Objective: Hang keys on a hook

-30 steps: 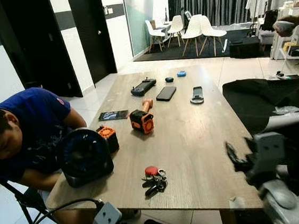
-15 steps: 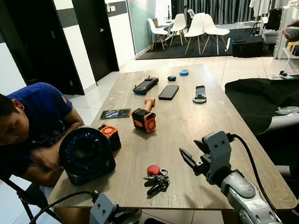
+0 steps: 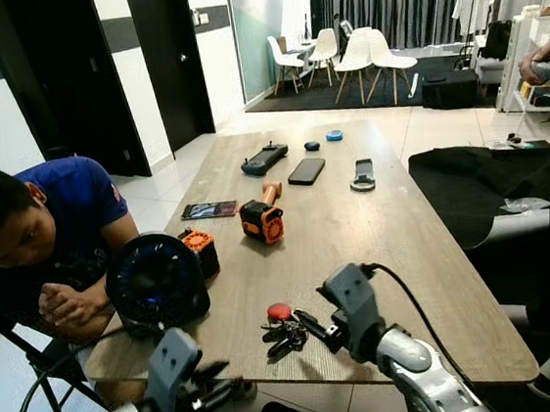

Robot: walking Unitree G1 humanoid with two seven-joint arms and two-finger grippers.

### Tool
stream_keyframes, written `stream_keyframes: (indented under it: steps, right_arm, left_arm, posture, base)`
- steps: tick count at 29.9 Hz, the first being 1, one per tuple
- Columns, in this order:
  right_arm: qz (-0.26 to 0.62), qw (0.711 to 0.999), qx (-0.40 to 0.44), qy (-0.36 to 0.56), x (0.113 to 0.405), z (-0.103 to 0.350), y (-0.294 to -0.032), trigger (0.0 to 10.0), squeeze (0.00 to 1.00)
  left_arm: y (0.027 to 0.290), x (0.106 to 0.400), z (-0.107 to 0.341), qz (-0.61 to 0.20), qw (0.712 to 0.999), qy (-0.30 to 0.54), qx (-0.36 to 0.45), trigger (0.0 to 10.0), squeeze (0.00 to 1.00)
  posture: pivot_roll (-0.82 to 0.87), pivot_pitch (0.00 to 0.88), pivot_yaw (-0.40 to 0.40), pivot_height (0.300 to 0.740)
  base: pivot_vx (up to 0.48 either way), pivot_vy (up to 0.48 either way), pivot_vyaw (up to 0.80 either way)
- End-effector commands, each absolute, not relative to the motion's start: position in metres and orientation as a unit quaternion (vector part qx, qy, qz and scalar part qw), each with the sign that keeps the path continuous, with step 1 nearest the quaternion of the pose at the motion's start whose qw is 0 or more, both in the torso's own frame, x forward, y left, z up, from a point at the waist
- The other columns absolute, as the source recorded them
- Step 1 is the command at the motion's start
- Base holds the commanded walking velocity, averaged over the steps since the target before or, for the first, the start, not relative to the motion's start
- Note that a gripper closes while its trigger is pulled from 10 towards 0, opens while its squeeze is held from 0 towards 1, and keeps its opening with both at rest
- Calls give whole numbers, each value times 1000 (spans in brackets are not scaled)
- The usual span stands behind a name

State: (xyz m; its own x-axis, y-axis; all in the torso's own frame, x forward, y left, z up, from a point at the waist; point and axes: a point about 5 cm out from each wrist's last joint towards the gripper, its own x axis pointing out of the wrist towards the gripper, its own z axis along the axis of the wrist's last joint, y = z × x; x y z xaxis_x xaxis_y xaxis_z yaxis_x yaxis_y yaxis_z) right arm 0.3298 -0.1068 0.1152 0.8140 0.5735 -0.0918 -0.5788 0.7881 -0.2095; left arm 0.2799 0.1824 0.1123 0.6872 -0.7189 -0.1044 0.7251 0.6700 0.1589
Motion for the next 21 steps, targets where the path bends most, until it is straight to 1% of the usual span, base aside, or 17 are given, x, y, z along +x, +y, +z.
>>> stream_keyframes:
  steps: [1,8,10,11,16,21]
  right_arm:
    - [315,941,-122,17,331,114,-103,10000,0]
    - [328,929,-171,24,332,108,-102,10000,0]
    - [320,930,-178,21,333,108,-104,10000,0]
    - [289,939,-188,13,337,110,-109,10000,0]
    - [275,943,-185,8,340,110,-111,10000,0]
    - [293,935,-201,-6,339,113,-105,10000,0]
  left_arm:
    - [179,282,118,-383,920,-9,83,10000,0]
    - [160,278,115,-395,916,-12,69,10000,0]
    - [157,277,114,-396,916,-11,69,10000,0]
    - [154,277,114,-393,917,-13,66,10000,0]
    - [151,277,114,-388,919,-16,62,10000,0]
    - [150,277,116,-384,921,-21,65,10000,0]
  posture:
    - [36,20,39,740]
    - [34,25,35,740]
    - [34,25,35,740]
    - [34,28,29,740]
    - [34,28,29,740]
    - [41,39,10,740]
  base:
    - [0,0,0]
    - [0,0,0]
    - [0,0,0]
    - [0,0,0]
    - [0,0,0]
    - [0,0,0]
